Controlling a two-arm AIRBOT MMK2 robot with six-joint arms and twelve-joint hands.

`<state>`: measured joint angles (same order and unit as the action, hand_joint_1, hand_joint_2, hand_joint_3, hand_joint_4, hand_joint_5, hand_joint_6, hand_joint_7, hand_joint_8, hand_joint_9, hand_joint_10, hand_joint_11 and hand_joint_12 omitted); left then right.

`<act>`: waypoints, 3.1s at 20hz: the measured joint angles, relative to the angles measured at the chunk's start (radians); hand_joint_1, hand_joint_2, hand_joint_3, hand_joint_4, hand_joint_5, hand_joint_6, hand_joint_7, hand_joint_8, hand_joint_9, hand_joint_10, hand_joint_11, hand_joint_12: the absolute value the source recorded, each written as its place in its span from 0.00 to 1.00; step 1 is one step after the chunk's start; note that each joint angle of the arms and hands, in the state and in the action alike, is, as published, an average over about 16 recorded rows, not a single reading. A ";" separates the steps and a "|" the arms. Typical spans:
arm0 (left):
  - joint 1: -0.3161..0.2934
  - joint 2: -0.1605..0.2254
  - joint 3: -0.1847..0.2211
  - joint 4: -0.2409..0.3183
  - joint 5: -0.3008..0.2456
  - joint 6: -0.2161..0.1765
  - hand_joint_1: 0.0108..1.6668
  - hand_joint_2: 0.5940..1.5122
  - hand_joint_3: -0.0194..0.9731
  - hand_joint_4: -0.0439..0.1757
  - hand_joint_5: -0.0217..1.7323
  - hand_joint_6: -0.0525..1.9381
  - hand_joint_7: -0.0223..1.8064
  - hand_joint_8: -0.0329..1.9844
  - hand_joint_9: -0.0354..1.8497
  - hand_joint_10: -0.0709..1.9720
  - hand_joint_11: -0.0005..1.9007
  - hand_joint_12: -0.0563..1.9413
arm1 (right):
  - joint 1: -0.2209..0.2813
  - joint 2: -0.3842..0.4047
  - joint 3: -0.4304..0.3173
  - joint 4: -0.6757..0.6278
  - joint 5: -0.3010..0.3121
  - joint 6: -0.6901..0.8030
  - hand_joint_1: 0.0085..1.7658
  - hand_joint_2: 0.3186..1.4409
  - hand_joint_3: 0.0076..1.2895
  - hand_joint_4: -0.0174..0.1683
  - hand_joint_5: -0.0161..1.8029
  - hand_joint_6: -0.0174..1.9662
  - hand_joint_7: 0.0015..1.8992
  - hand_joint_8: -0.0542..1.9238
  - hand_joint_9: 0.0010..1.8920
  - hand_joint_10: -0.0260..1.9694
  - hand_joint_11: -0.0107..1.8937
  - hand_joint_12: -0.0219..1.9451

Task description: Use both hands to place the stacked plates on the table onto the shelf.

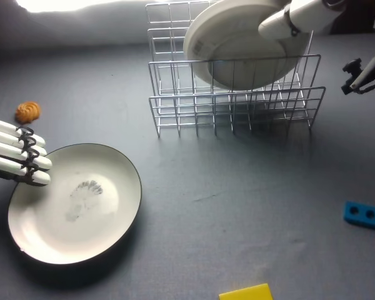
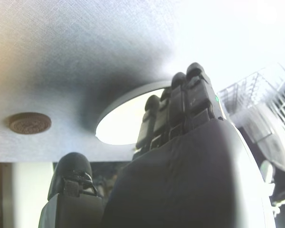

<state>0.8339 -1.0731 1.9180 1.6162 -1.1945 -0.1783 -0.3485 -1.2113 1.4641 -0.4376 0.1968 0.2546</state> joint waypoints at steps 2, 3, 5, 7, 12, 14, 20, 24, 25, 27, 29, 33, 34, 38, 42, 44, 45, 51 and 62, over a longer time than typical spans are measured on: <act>0.007 -0.001 -0.001 -0.004 0.002 0.000 0.00 0.63 0.04 0.22 0.02 0.03 0.01 0.01 0.03 0.04 0.01 0.02 | -0.012 -0.005 0.009 0.000 0.003 0.001 0.73 0.72 0.00 0.04 0.41 0.63 0.45 0.59 0.45 0.58 0.40 0.75; 0.011 -0.001 -0.002 -0.006 0.003 0.000 0.00 0.63 0.04 0.22 0.02 0.03 0.01 0.01 0.03 0.04 0.01 0.02 | -0.016 -0.006 0.012 0.000 0.004 0.002 0.72 0.72 0.00 0.04 0.40 0.63 0.45 0.58 0.44 0.56 0.40 0.75; 0.019 -0.002 -0.003 -0.010 0.006 0.000 0.00 0.63 0.04 0.22 0.02 0.03 0.01 0.01 0.03 0.04 0.01 0.02 | -0.024 -0.008 0.017 0.000 0.009 0.004 0.71 0.73 0.00 0.04 0.39 0.61 0.44 0.52 0.43 0.52 0.38 0.75; 0.028 -0.003 -0.005 -0.015 0.009 0.000 0.00 0.63 0.04 0.22 0.02 0.03 0.01 0.01 0.03 0.04 0.01 0.02 | -0.030 -0.009 0.019 0.000 0.014 0.007 0.70 0.73 0.00 0.05 0.38 0.54 0.44 0.46 0.41 0.47 0.35 0.75; 0.055 -0.003 -0.013 -0.033 0.018 0.000 0.00 0.63 0.04 0.22 0.02 0.03 0.01 0.01 0.03 0.04 0.01 0.02 | -0.030 -0.009 0.019 0.000 0.026 0.014 0.66 0.74 0.00 0.06 0.34 0.39 0.39 0.30 0.33 0.38 0.24 0.76; 0.068 -0.003 -0.018 -0.042 0.023 -0.001 0.00 0.63 0.04 0.22 0.02 0.03 0.00 0.01 0.03 0.05 0.01 0.02 | -0.023 -0.007 0.017 0.000 0.031 0.012 0.64 0.74 0.00 0.06 0.31 0.32 0.37 0.23 0.29 0.34 0.19 0.75; 0.101 -0.001 -0.032 -0.070 0.036 -0.005 0.00 0.63 0.04 0.21 0.02 0.03 0.00 0.00 0.03 0.05 0.01 0.02 | 0.026 0.004 0.003 -0.037 0.064 -0.012 0.62 0.68 0.00 0.07 0.20 0.08 0.24 0.07 0.16 0.23 0.06 0.54; 0.092 -0.002 -0.030 -0.063 0.035 -0.012 0.00 0.62 0.04 0.21 0.02 0.03 0.00 0.00 0.03 0.05 0.01 0.02 | 0.068 0.015 -0.040 -0.120 0.084 -0.052 0.61 0.64 0.00 0.07 0.13 0.05 0.14 0.04 0.08 0.15 0.02 0.36; 0.084 -0.002 -0.028 -0.059 0.033 -0.014 0.00 0.62 0.04 0.21 0.02 0.03 0.00 0.00 0.03 0.05 0.01 0.02 | 0.079 0.017 -0.057 -0.144 0.088 -0.072 0.61 0.62 0.00 0.07 0.11 0.05 0.12 0.04 0.07 0.13 0.01 0.31; 0.062 -0.003 -0.022 -0.048 0.027 -0.016 0.00 0.62 0.04 0.21 0.02 0.03 0.00 0.01 0.03 0.05 0.01 0.02 | 0.100 0.021 -0.097 -0.194 0.095 -0.122 0.61 0.60 0.00 0.07 0.08 0.04 0.09 0.04 0.05 0.09 0.01 0.21; 0.036 -0.002 -0.015 -0.037 0.019 -0.017 0.00 0.62 0.04 0.21 0.02 0.03 0.01 0.01 0.03 0.05 0.01 0.02 | 0.118 0.023 -0.143 -0.247 0.099 -0.178 0.60 0.58 0.00 0.07 0.05 0.03 0.05 0.04 0.03 0.05 0.01 0.12; -0.023 0.000 0.003 -0.009 -0.004 -0.013 0.00 0.62 0.04 0.21 0.02 0.03 0.01 0.01 0.03 0.04 0.01 0.02 | 0.138 0.020 -0.239 -0.347 0.092 -0.283 0.60 0.54 0.00 0.08 0.02 0.02 0.01 0.04 0.01 0.01 0.01 0.01; -0.038 0.000 0.008 -0.001 -0.011 -0.011 0.00 0.62 0.04 0.21 0.02 0.03 0.01 0.01 0.03 0.04 0.01 0.02 | 0.140 0.019 -0.263 -0.365 0.087 -0.309 0.59 0.54 0.00 0.09 0.02 0.02 0.01 0.04 0.01 0.01 0.01 0.01; -0.087 0.003 0.024 0.021 -0.040 0.011 0.00 0.62 0.03 0.22 0.02 0.03 0.02 0.02 0.03 0.04 0.01 0.02 | 0.139 0.013 -0.343 -0.410 0.063 -0.406 0.58 0.53 0.00 0.09 0.02 0.02 0.01 0.04 0.01 0.01 0.02 0.01; -0.100 0.008 0.029 0.027 -0.061 0.043 0.00 0.62 0.03 0.22 0.02 0.03 0.02 0.02 0.03 0.04 0.01 0.02 | 0.133 0.008 -0.385 -0.419 0.042 -0.460 0.58 0.53 0.00 0.09 0.02 0.02 0.01 0.04 0.01 0.01 0.02 0.01; -0.096 0.010 0.029 0.031 -0.068 0.062 0.00 0.62 0.03 0.22 0.02 0.03 0.02 0.02 0.03 0.04 0.01 0.02 | 0.129 0.006 -0.394 -0.419 0.034 -0.467 0.58 0.53 0.00 0.09 0.02 0.02 0.01 0.04 0.01 0.01 0.02 0.01; -0.092 0.010 0.029 0.033 -0.071 0.071 0.00 0.62 0.04 0.23 0.02 0.03 0.02 0.02 0.03 0.04 0.01 0.02 | 0.127 0.005 -0.396 -0.419 0.032 -0.468 0.58 0.53 0.00 0.09 0.02 0.02 0.01 0.04 0.01 0.01 0.02 0.01; -0.056 0.010 0.027 0.039 -0.076 0.118 0.00 0.62 0.03 0.23 0.02 0.03 0.02 0.02 0.02 0.03 0.01 0.02 | 0.118 0.006 -0.401 -0.418 0.025 -0.469 0.58 0.53 0.00 0.08 0.02 0.02 0.01 0.04 0.01 0.01 0.02 0.01; 0.033 -0.009 0.028 0.010 -0.046 0.129 0.00 0.61 0.03 0.21 0.02 0.03 0.02 0.02 0.01 0.02 0.01 0.02 | 0.103 0.004 -0.406 -0.421 0.036 -0.470 0.58 0.55 0.00 0.08 0.02 0.02 0.01 0.04 0.01 0.01 0.02 0.01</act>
<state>0.8669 -1.0824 1.9464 1.6258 -1.2401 -0.0490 -0.2455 -1.2075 1.0583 -0.8582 0.2330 -0.2154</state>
